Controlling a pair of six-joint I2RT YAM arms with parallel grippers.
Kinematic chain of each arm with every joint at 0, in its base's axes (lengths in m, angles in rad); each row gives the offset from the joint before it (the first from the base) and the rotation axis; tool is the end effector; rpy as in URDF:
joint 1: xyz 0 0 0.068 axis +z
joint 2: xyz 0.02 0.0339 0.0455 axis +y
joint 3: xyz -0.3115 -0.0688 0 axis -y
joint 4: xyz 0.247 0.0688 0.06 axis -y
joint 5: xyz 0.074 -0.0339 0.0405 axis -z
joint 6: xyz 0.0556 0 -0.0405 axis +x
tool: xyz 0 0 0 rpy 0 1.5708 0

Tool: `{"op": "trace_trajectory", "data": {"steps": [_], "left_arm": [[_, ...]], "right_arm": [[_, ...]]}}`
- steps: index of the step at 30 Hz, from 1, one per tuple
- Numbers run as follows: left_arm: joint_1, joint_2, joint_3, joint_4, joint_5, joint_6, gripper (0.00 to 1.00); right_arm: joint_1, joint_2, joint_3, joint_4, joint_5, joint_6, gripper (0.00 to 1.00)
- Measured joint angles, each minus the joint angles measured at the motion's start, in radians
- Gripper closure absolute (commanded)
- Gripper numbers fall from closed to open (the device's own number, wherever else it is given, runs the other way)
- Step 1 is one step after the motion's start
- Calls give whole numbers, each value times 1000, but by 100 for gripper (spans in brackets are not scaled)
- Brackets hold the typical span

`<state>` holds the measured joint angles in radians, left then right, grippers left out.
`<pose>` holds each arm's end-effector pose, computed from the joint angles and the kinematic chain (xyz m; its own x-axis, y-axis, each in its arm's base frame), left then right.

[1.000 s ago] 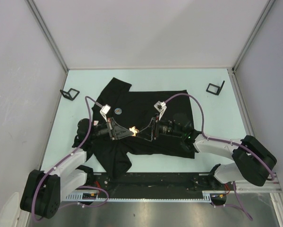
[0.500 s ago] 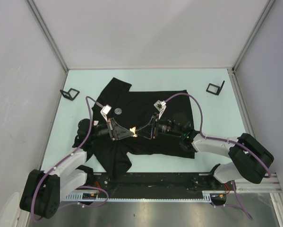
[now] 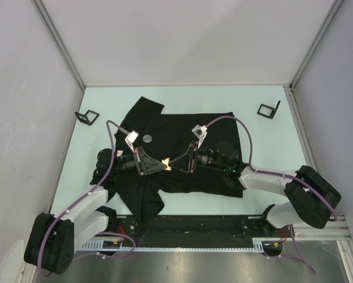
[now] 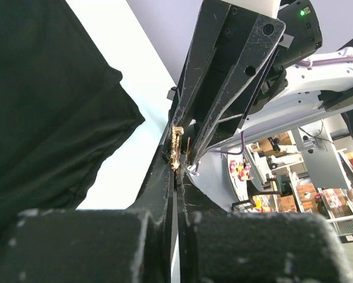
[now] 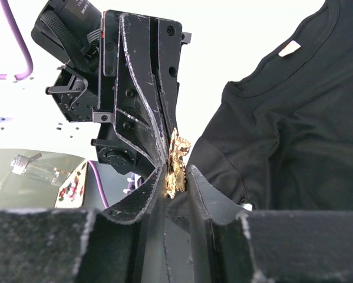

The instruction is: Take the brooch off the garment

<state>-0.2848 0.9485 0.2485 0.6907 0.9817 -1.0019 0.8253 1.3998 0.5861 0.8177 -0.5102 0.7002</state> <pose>0.1510 -0.0924 0.2524 -0.8086 -0.2510 -0.5322 0.5064 0.1636 -0.8466 0.1854 0.2409 0.2826 -0.6245 0.1525 -0.7660 -0.7454 0.1764 0.6429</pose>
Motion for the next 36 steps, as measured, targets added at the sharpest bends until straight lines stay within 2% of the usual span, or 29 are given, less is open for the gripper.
{"op": "trace_trajectory", "data": {"steps": [16, 24, 36], "left_arm": [[-11, -50, 0, -100, -40, 71, 100], [-13, -59, 0, -146, -63, 102, 100], [-18, -61, 1, -156, -73, 113, 100]], "right_arm": [[4, 21, 2, -14, 23, 26, 85], [50, -5, 3, -84, 150, 16, 79], [111, -71, 3, -183, 327, -7, 79]]}}
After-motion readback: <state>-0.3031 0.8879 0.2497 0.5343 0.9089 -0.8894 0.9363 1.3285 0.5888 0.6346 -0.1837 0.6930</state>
